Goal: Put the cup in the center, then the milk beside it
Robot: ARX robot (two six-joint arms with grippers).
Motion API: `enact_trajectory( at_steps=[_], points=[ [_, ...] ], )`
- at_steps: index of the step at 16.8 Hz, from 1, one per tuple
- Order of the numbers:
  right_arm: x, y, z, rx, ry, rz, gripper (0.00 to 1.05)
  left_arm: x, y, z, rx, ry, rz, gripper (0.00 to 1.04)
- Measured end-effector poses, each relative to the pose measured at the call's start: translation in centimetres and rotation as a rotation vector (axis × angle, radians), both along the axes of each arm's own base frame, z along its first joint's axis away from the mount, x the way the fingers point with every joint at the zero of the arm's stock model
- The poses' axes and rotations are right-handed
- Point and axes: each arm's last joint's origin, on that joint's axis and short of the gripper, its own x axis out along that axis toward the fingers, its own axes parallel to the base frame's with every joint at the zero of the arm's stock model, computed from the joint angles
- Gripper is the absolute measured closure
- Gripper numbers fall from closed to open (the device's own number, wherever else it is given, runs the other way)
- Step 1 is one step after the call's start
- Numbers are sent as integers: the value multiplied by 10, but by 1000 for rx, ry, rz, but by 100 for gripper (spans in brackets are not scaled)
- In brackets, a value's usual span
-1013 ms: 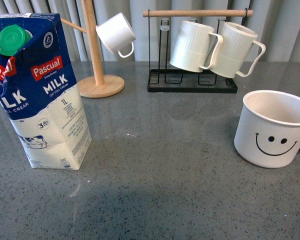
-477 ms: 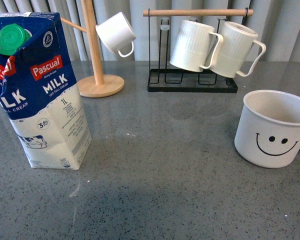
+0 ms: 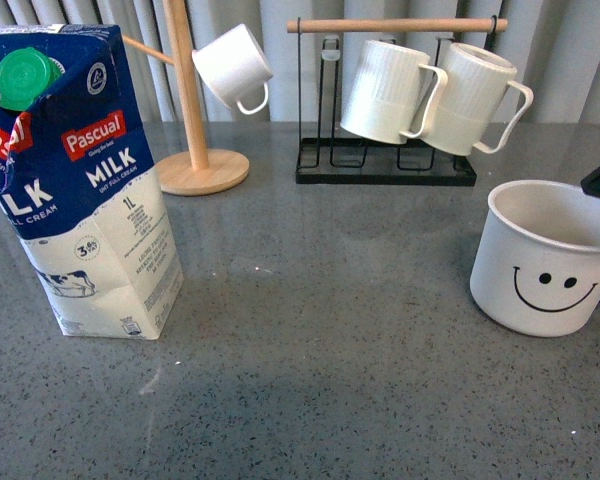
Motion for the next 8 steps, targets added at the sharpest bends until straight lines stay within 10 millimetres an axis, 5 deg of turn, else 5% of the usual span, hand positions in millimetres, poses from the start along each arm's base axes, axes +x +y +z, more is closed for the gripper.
enact_trajectory(
  at_steps=[5,8],
  points=[
    [11,5,-15,18,86,12,9,0,0,0,0,0,0,7],
    [14,6,-18,40,106,6,43,0,0,0,0,0,0,7]
  ],
)
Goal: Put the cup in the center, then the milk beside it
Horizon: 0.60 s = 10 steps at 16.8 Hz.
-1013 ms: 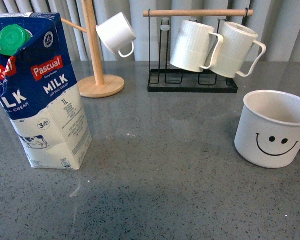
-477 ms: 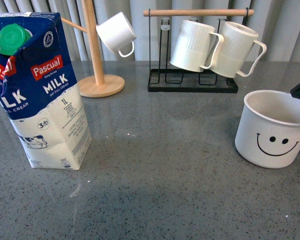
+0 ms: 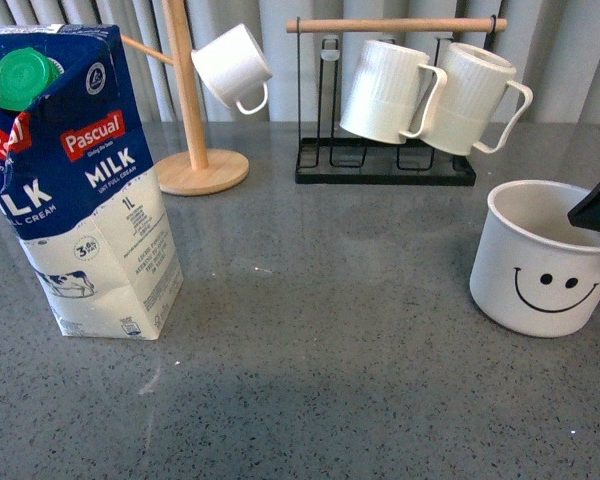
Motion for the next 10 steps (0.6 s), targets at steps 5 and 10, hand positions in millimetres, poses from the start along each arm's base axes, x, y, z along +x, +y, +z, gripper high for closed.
enact_trajectory(
  at_steps=[5,10],
  points=[
    [0,1,1,40,13,3,89,0,0,0,0,0,0,7],
    [-1,1,14,89,3,-11,102,0,0,0,0,0,0,7]
  ],
)
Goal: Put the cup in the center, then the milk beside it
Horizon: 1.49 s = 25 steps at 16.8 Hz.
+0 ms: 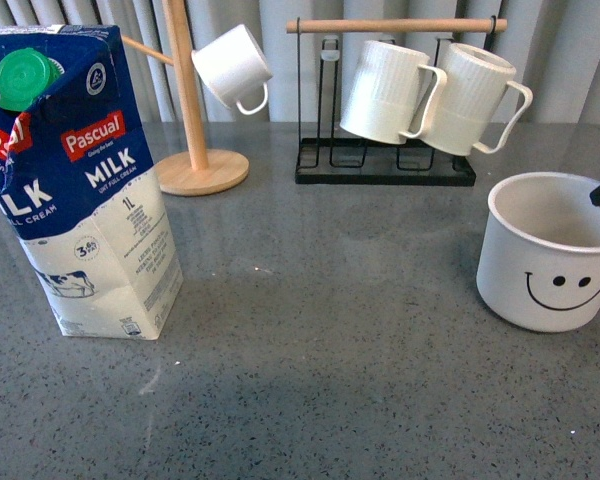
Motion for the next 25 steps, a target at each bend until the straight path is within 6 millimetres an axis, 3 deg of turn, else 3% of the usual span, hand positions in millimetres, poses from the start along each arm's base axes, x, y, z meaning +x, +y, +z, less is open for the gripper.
enact_trajectory(
  at_steps=[3,6,9,14,25],
  points=[
    [-6,4,31,50,-60,12,102,0,0,0,0,0,0,7],
    [-13,33,55,76,-121,93,102,0,0,0,0,0,0,7],
    [-13,66,46,88,-91,169,102,0,0,0,0,0,0,7],
    [-6,89,21,82,-36,192,102,0,0,0,0,0,0,7],
    [1,93,-9,78,31,193,102,0,0,0,0,0,0,7]
  ],
)
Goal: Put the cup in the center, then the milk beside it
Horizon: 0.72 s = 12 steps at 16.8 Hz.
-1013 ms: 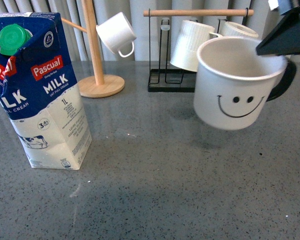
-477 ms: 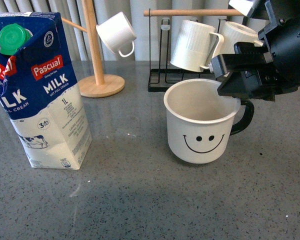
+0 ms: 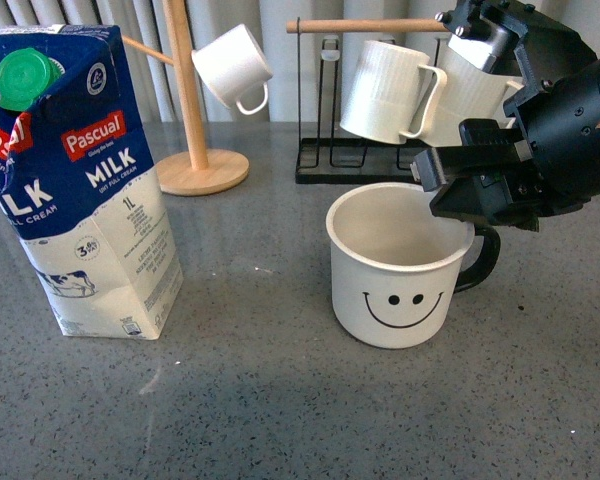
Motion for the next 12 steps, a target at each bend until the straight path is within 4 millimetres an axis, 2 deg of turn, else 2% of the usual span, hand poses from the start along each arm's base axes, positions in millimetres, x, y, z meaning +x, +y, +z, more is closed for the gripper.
enact_trajectory(
  at_steps=[2,3,8,9,11,12],
  points=[
    [0,0,-1,-4,-4,5,102,0,0,0,0,0,0,7],
    [0,0,-1,-8,-3,9,94,0,0,0,0,0,0,7],
    [0,-3,2,1,-10,7,39,0,0,0,0,0,0,7],
    [-2,-5,8,13,-25,2,30,0,0,0,0,0,0,7],
    [-8,-10,37,74,-124,-21,6,0,0,0,0,0,0,7],
    [-19,-13,59,128,-221,-35,7,0,0,0,0,0,0,7]
  ],
)
